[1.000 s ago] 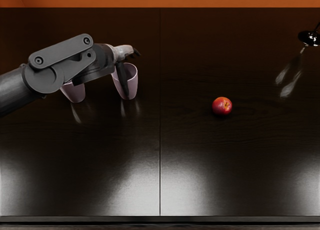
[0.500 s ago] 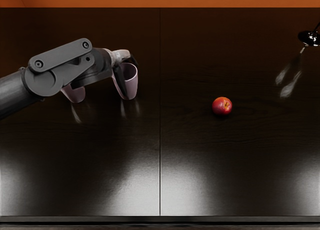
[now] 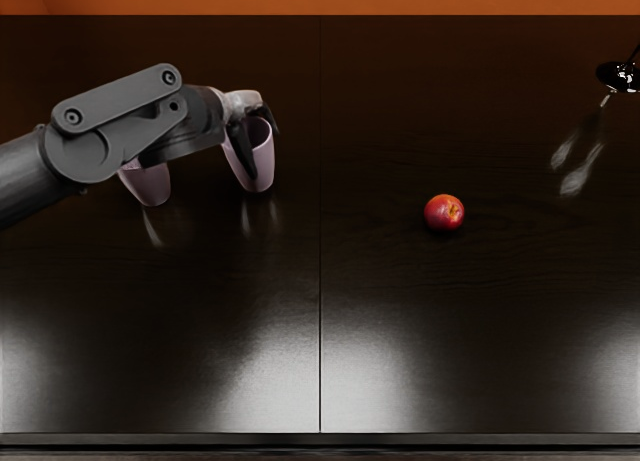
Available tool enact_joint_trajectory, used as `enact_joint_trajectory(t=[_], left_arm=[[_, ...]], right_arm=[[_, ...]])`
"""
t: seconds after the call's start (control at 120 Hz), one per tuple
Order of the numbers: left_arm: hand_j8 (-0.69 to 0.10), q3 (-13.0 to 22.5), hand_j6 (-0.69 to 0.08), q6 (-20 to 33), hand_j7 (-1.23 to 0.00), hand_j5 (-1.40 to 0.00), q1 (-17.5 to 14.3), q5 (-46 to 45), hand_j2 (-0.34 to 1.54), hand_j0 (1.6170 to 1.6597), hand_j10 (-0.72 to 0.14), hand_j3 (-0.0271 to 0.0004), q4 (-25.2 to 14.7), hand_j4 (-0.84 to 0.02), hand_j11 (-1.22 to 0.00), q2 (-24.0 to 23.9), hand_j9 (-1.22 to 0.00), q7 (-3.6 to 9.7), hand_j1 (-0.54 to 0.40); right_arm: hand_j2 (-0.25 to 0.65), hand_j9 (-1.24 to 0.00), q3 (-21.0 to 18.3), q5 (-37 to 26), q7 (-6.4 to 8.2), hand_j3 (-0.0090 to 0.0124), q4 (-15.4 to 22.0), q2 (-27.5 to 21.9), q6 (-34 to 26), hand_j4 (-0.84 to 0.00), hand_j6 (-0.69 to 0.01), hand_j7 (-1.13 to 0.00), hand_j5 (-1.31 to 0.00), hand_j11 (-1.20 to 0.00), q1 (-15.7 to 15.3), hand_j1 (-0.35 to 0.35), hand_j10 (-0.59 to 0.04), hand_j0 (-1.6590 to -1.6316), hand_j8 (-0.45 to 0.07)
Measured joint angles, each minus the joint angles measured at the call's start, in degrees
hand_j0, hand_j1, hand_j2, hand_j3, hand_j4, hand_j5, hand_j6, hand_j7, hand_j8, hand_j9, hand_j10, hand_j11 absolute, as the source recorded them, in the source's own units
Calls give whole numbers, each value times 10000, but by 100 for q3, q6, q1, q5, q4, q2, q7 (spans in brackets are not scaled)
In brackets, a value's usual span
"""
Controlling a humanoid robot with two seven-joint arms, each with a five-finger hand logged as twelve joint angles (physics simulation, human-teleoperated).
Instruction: Pick up cup and place in cup with left hand
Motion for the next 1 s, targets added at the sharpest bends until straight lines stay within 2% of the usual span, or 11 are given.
enact_joint_trajectory(t=[0.092, 0.208, 0.267, 0.442, 0.658, 0.775, 0.85, 1.0], left_arm=[[-1790, -27, -2381, -67, -7040, -6978, -25, -15, 1618, 16519, -2828, 0, -26, -4534, -6740, 54, -7010, 0, -1730], [-1541, -50, -2167, -162, -7280, -7211, -219, -96, 1897, 16507, -2648, 1, -41, -4593, -6941, 147, -7235, 1, -1949], [-1566, -56, -2200, -223, -7254, -7173, -313, -182, 1738, 16500, -2658, 1, -55, -4716, -7016, 260, -7224, 0, -1767], [-1916, -58, -2504, -392, -7248, -7244, -540, -460, 1276, 16507, -2930, 0, -218, -4878, -7074, 591, -7200, -2, -1416], [-1867, -34, -2503, -598, -7431, -7365, -777, -753, 825, 16509, -2915, 0, -277, -5129, -7293, 826, -7462, -3, -1248], [-1666, -36, -2374, -734, -7607, -7499, -867, -844, 586, 16509, -2830, 0, -298, -5185, -7395, 1179, -7662, -2, -1213], [-1699, -30, -2335, -802, -7614, -7562, -963, -897, 478, 16510, -2805, 0, -409, -5235, -7431, 1515, -7708, -2, -1244], [-1710, -16, -2429, -906, -7728, -7802, -985, -995, 314, 16507, -2922, 0, -611, -5249, -7581, 1879, -7834, -2, -1172]], right_arm=[[1, -1, -2, -3, 0, 0, 0, 0, 0, -4, -6, 0, -1, 0, 0, -3491, -4, -16581, -5], [0, -1, -1, -5, 0, 0, 0, 0, 0, -5, -7, 0, -1, 0, 0, -3491, -4, -16581, -6], [0, -1, 3, -1, 0, 0, 0, 0, 0, -5, -7, 0, -1, 0, 0, -3491, -4, -16581, -6], [1, -1, 8, 2, 0, 0, 0, 0, 0, -4, -6, 0, -1, 0, 0, -3491, -3, -16581, -4], [1, -1, 2, 2, 2, 0, 0, 0, 0, -4, -7, 0, -1, 0, 16, -3491, -4, -16581, -5], [0, -1, 0, 2, 3, 0, 0, 0, 0, -5, -7, 0, -1, 0, 35, -3491, -4, -16581, -6], [1, -1, 0, 2, 4, 0, 0, 0, 0, -5, -7, 0, -1, 0, 53, -3491, -4, -16581, -6], [0, -1, 0, 2, 4, 0, 0, 0, 0, -5, -7, 0, -1, 0, 74, -3491, -4, -16581, -6]])
